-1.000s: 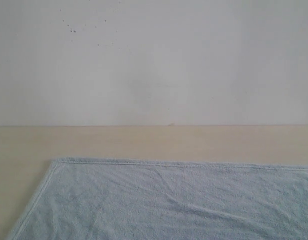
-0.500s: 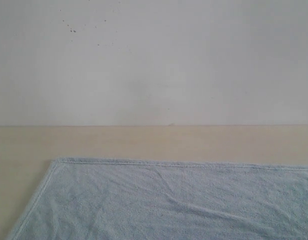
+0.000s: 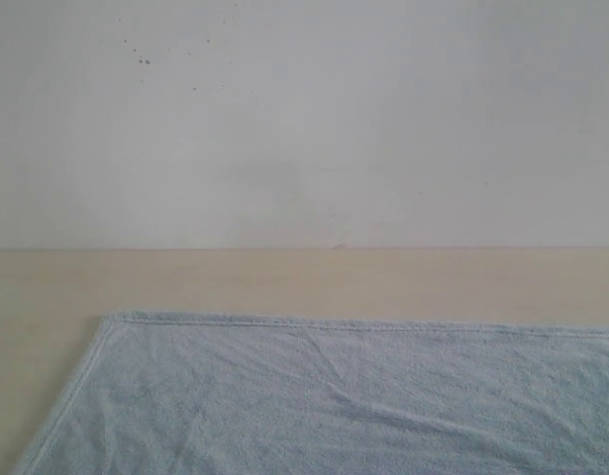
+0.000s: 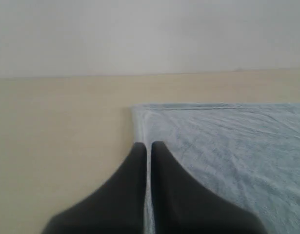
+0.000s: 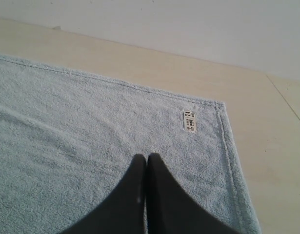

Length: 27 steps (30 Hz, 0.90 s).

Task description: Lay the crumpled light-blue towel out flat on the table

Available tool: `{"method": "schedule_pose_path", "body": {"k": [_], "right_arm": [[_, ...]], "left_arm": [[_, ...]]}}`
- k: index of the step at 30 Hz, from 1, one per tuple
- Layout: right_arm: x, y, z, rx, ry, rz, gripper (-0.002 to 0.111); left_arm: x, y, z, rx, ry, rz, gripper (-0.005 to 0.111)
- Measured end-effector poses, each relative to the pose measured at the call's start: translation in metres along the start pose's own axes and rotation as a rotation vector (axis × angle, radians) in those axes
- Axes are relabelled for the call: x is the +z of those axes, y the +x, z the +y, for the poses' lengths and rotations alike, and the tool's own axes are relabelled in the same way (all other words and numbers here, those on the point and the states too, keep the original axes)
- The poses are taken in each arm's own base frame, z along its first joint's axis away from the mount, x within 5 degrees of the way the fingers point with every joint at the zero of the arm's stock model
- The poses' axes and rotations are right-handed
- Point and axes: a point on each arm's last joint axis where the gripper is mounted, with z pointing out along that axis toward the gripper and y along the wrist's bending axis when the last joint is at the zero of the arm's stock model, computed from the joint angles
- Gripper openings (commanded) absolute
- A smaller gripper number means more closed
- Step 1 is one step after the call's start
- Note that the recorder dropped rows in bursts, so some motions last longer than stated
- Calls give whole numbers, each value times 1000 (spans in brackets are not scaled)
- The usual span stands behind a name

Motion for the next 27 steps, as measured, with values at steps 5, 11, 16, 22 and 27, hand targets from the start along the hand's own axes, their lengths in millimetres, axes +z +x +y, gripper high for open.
{"method": "schedule_pose_path", "body": {"k": [5, 11, 16, 22, 27], "right_arm": [[0, 0, 0, 0, -1, 3, 0], [0, 0, 0, -2, 0, 1, 0], [0, 0, 0, -2, 0, 1, 0], [0, 0, 0, -2, 0, 1, 0], [0, 0, 0, -4, 1, 1, 0]], "left_arm": [[12, 28, 11, -157, -113, 25, 4], [13, 31, 13, -107, -139, 14, 4], [13, 31, 13, -107, -139, 14, 4], [13, 31, 13, -106, -139, 14, 4], [13, 31, 13, -103, -140, 14, 4]]}}
